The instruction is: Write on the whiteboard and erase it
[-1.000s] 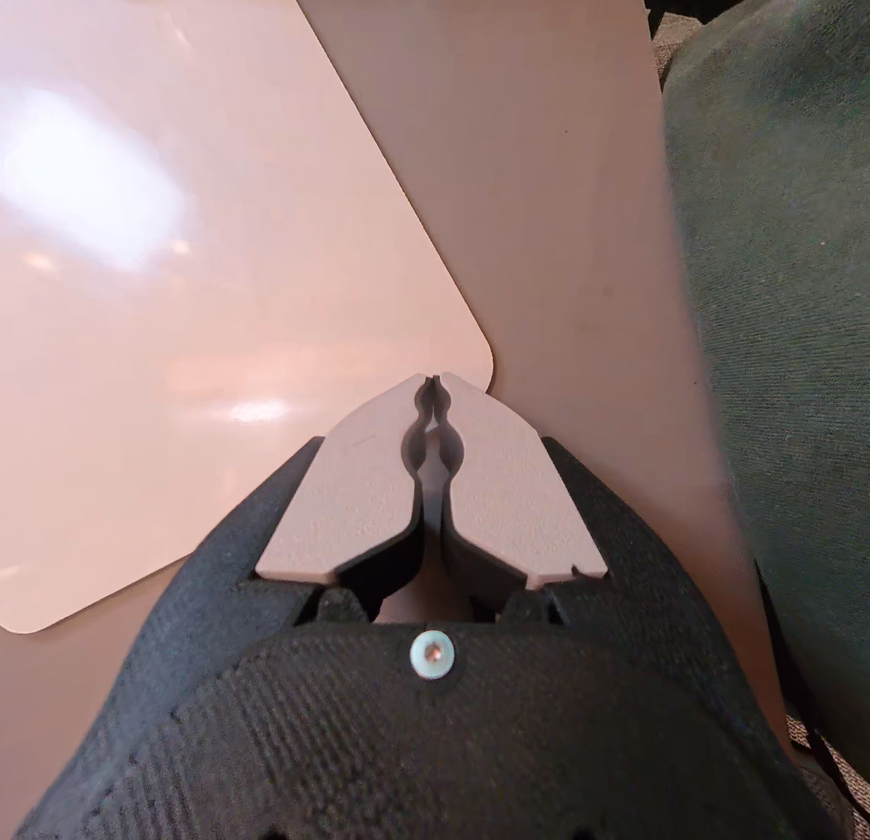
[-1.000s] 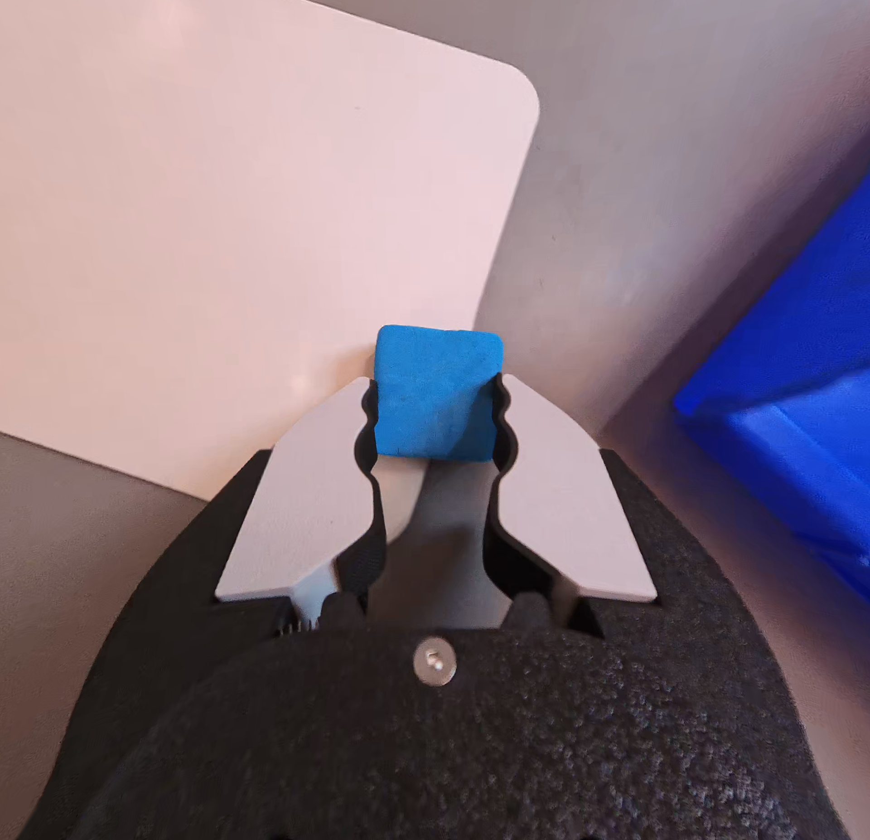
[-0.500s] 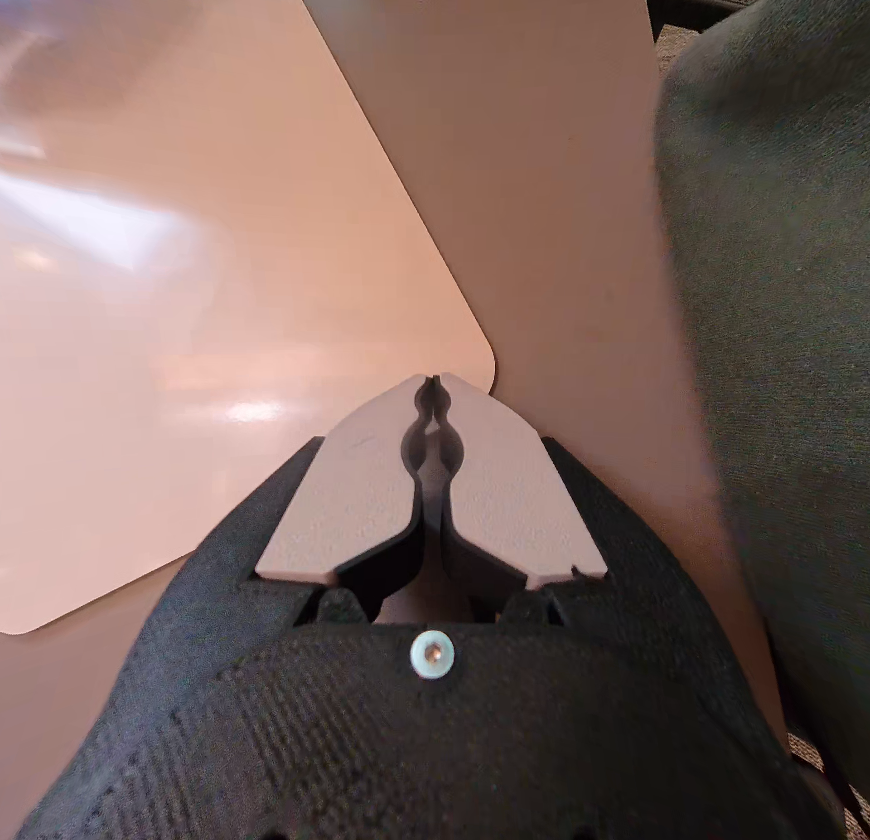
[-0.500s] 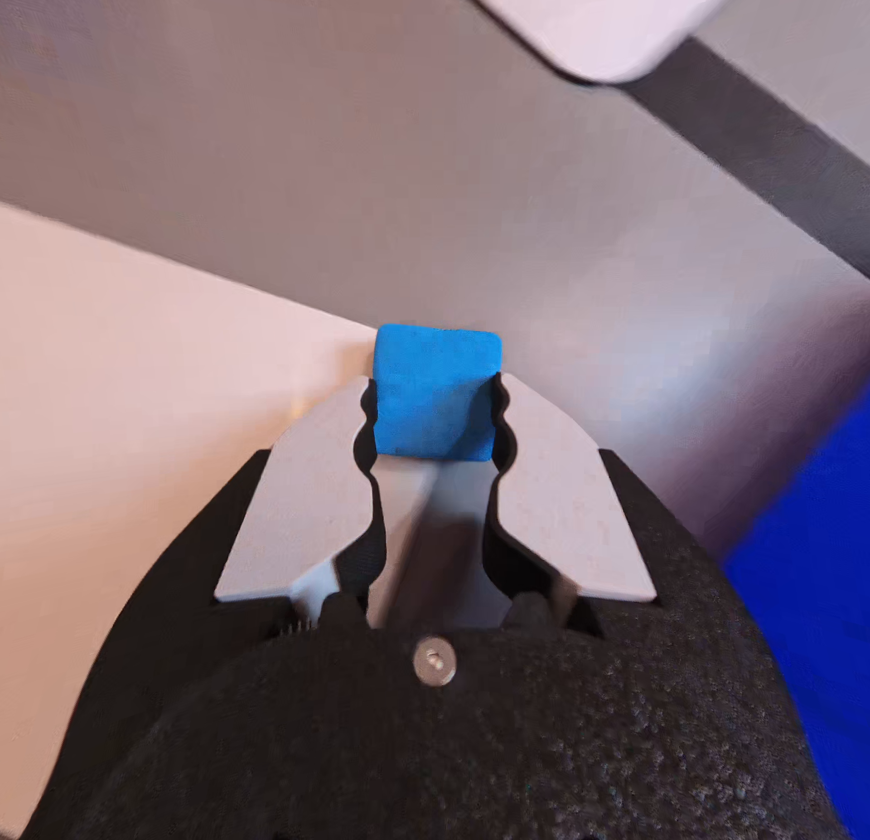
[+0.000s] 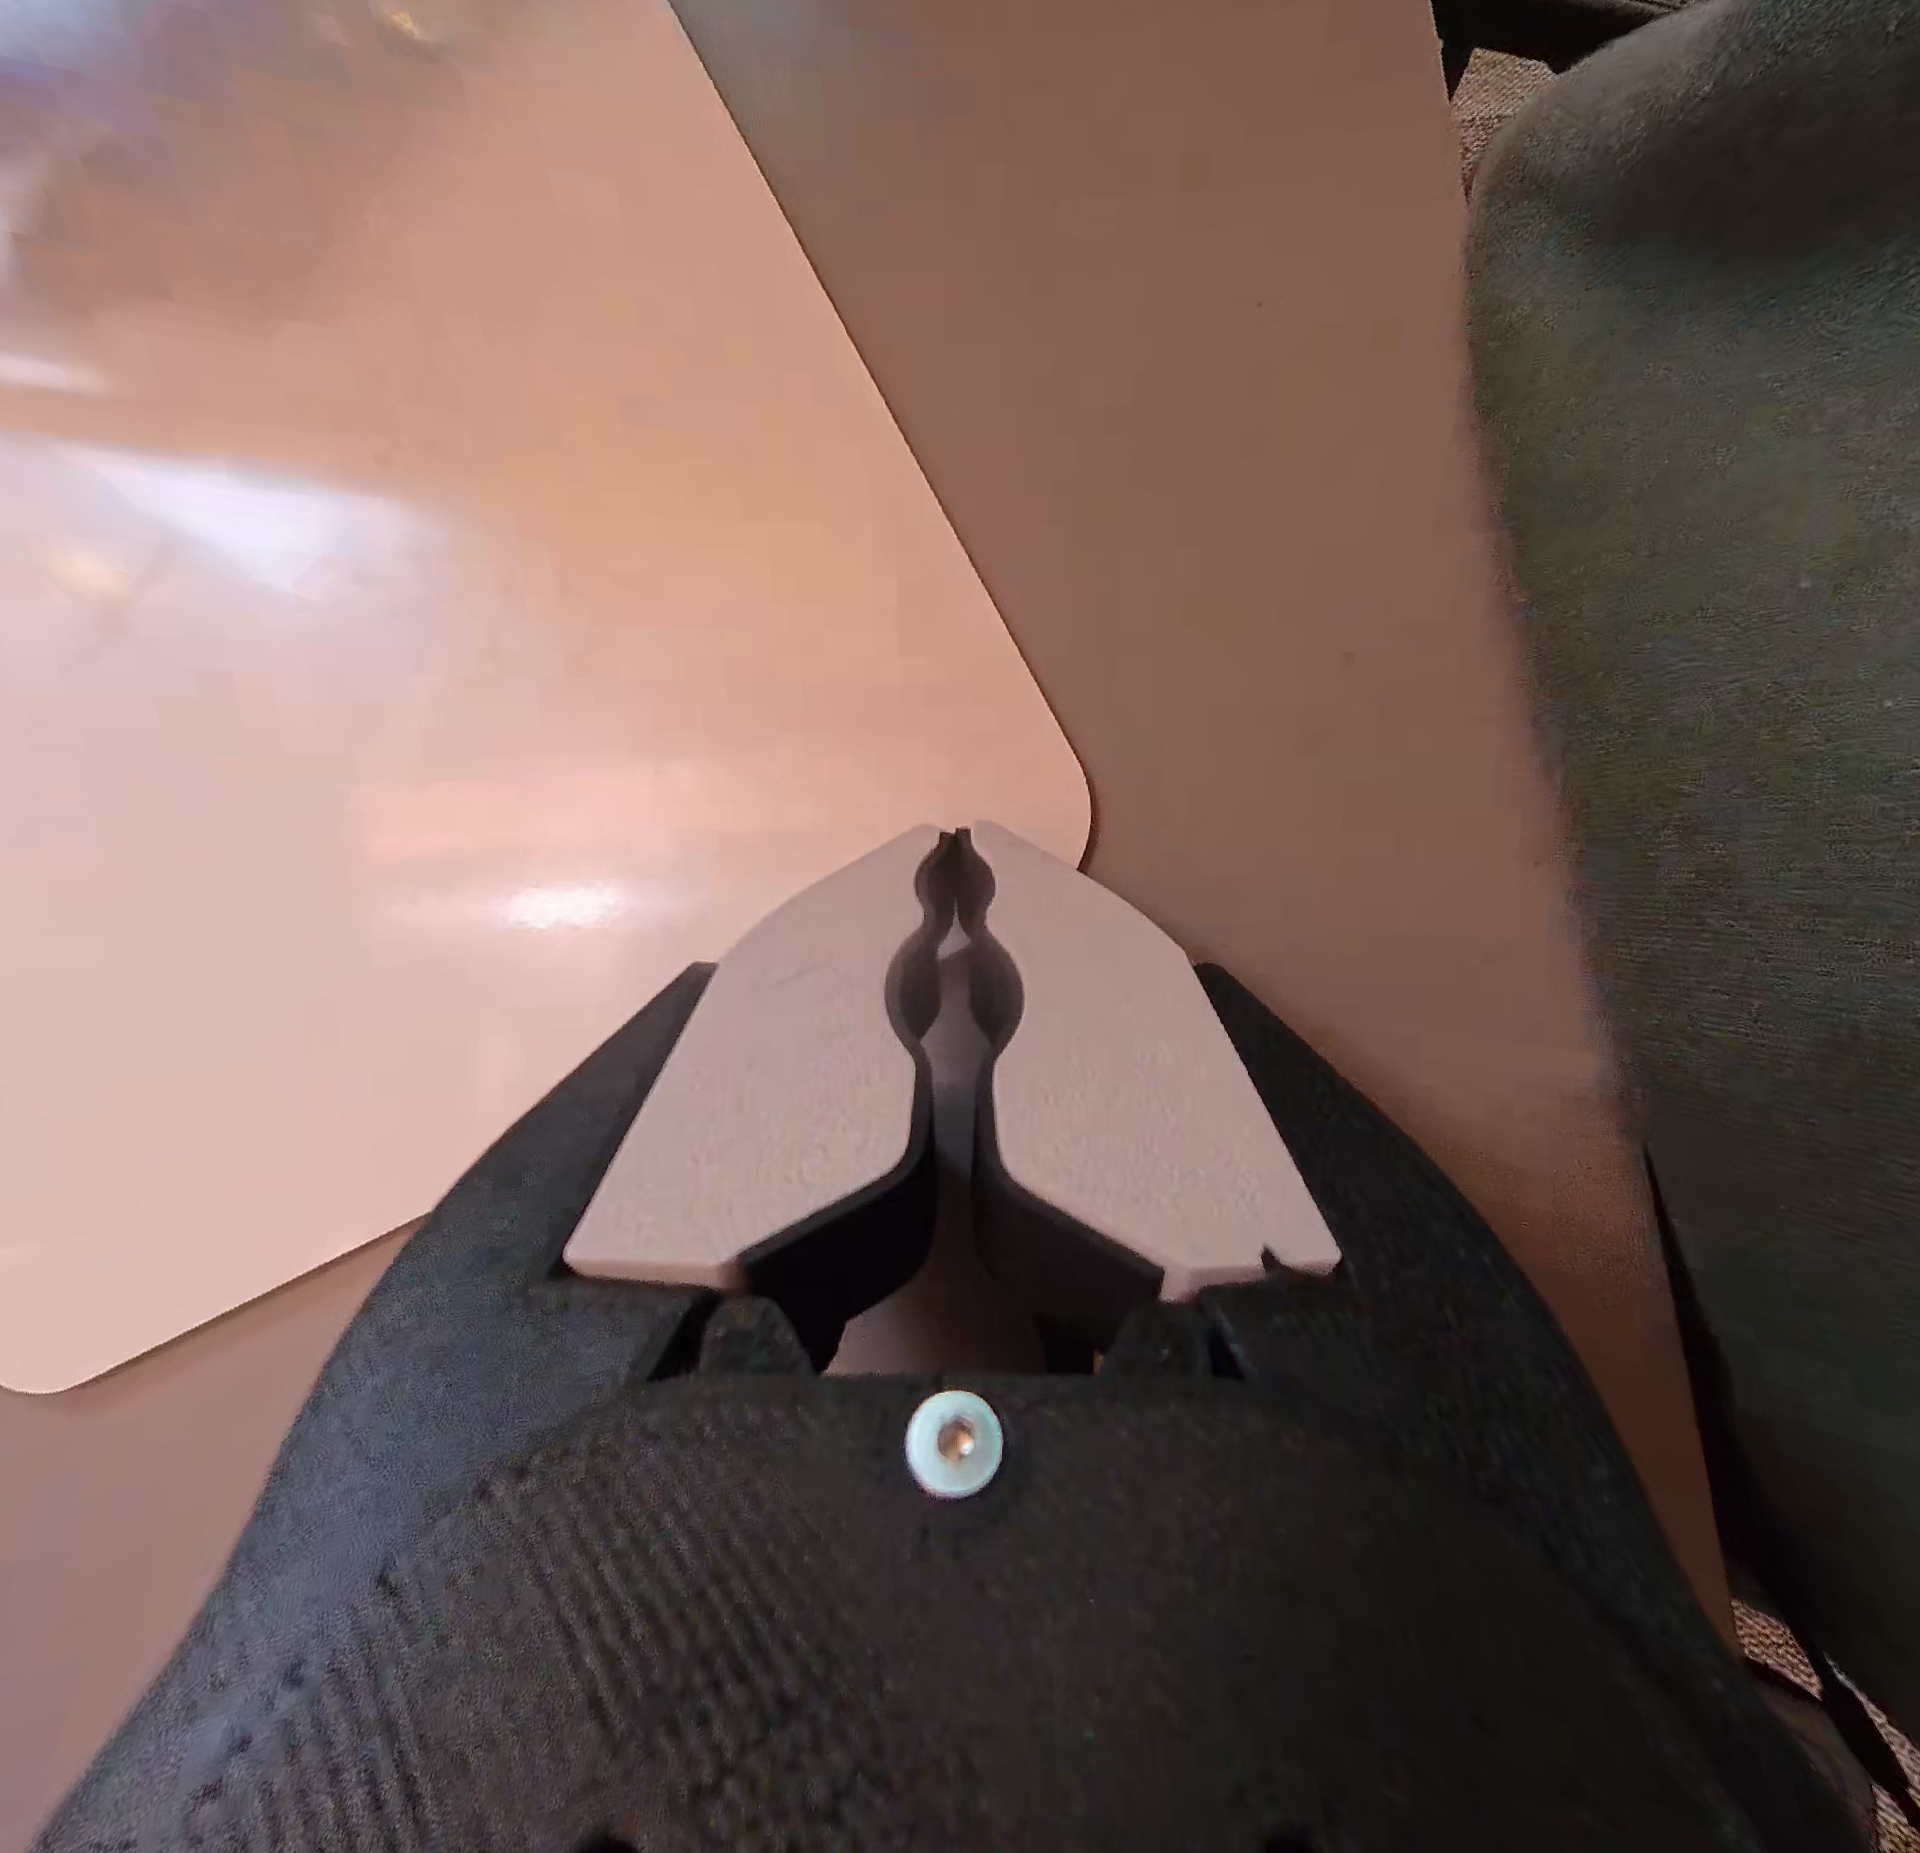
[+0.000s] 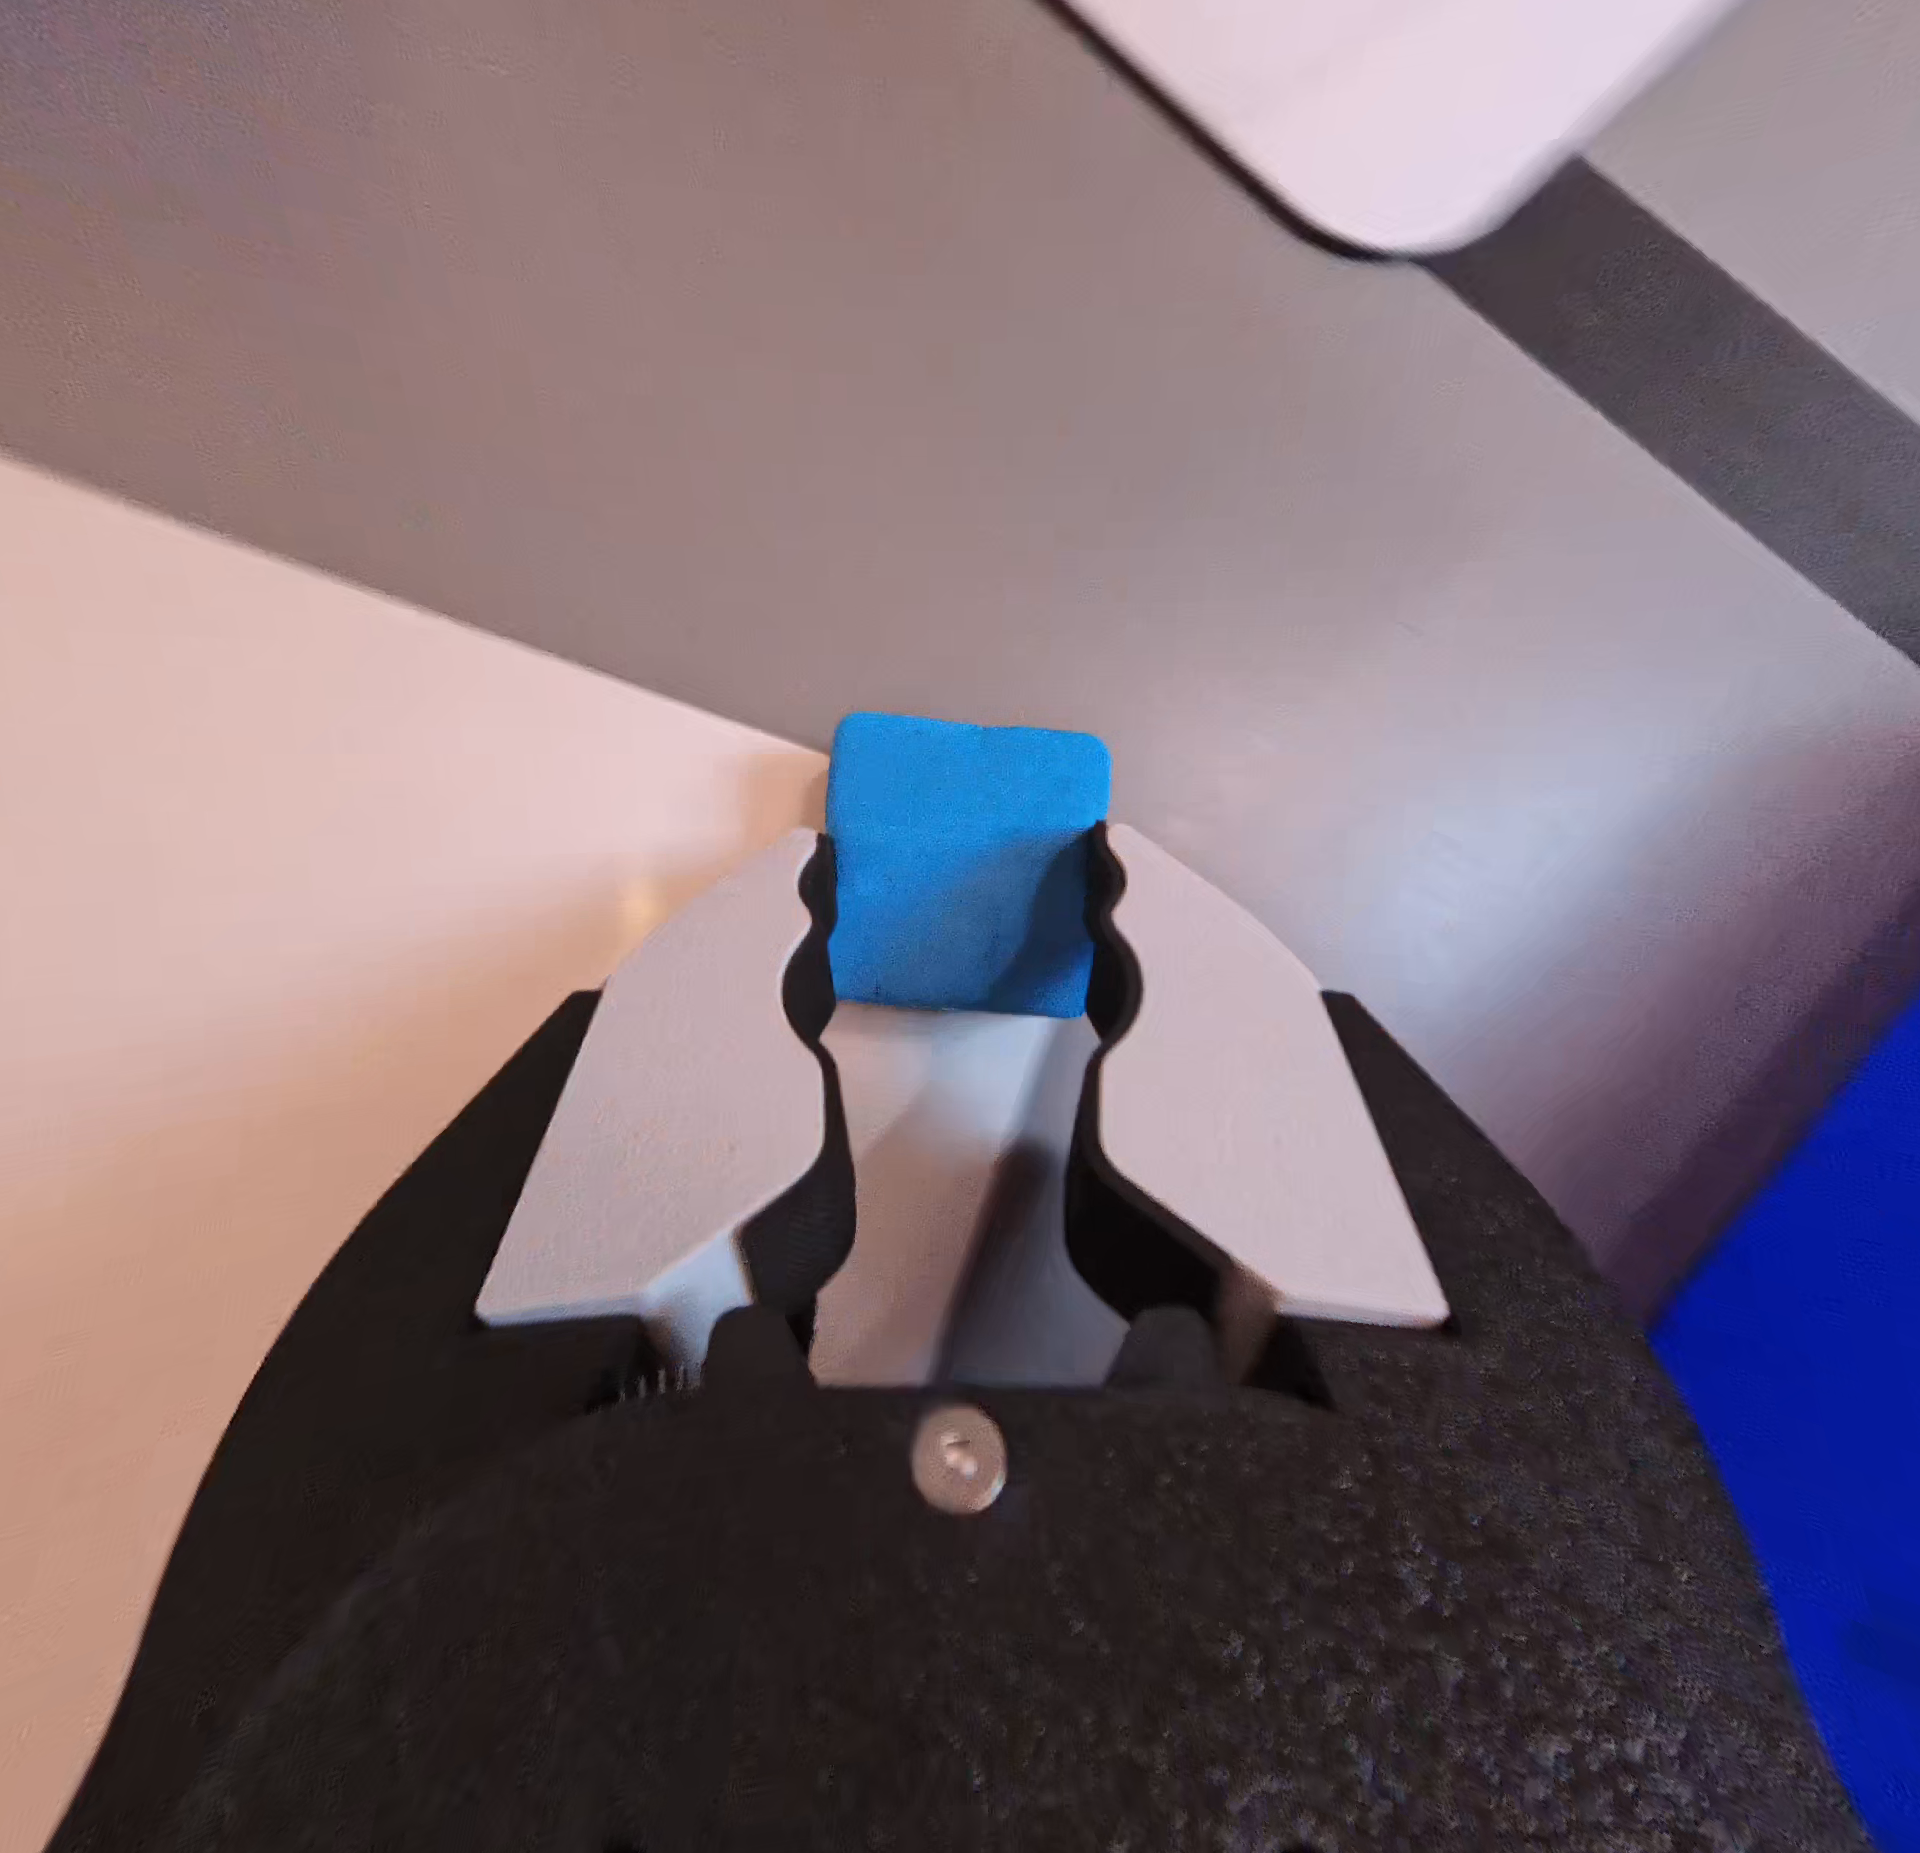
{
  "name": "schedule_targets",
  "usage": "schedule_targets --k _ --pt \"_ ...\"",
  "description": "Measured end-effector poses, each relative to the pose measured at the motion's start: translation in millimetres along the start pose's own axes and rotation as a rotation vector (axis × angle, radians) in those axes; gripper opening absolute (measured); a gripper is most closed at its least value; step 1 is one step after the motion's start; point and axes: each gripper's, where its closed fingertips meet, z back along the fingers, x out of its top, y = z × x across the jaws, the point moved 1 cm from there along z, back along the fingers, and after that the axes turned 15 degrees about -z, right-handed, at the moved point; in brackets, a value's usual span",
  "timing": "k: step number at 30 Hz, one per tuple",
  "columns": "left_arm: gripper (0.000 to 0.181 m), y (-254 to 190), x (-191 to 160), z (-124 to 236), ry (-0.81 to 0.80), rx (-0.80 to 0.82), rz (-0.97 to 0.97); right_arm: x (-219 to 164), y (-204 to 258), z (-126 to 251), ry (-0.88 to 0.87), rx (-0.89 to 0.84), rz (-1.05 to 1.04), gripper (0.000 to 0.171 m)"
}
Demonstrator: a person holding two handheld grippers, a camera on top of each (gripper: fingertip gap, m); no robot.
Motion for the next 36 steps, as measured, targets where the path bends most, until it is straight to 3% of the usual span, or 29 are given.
schedule_targets --k 2,6,8,10,12,14,15,18,20,22,26,34,36 --pt "0.000 0 0 0 0.001 0.002 -0.005 -3 -5 3 -0.004 -0.008 -0.003 0.046" --pt "0.000 0 0 0 -0.005 -0.008 0.005 -29 137 2 0.044 0.210 0.285 0.046" --pt "0.000 0 0 0 -0.005 -0.006 0.003 -33 161 2 0.051 0.242 0.360 0.047" --pt "0.000 0 0 0 -0.002 -0.003 -0.001 -15 114 -5 0.019 0.183 0.227 0.047" --pt "0.000 0 0 0 -0.003 -0.002 -0.001 3 30 -7 -0.008 0.016 0.068 0.046" --pt "0.000 0 0 0 -0.002 -0.002 -0.002 6 6 -6 -0.001 -0.022 0.018 0.046" --pt "0.000 0 0 0 -0.003 -0.004 -0.002 3 25 -6 0.013 -0.013 0.084 0.046" --pt "0.000 0 0 0 -0.009 -0.012 0.010 -18 141 -7 0.039 0.184 0.301 0.046" --pt "0.000 0 0 0 -0.009 -0.010 0.010 -26 169 -4 0.040 0.214 0.396 0.046" --pt "0.000 0 1 0 -0.004 -0.004 0.005 -16 129 -8 0.036 0.205 0.252 0.046" --pt "0.000 0 0 0 -0.002 -0.001 0.002 1 -15 1 0.001 -0.073 -0.034 0.047" --pt "0.000 -1 1 0 -0.001 -0.004 0.010 1 -86 18 -0.106 -0.340 -0.229 0.050" --pt "0.000 0 1 0 -0.005 -0.004 0.023 8 -83 29 -0.185 -0.347 -0.221 0.065"
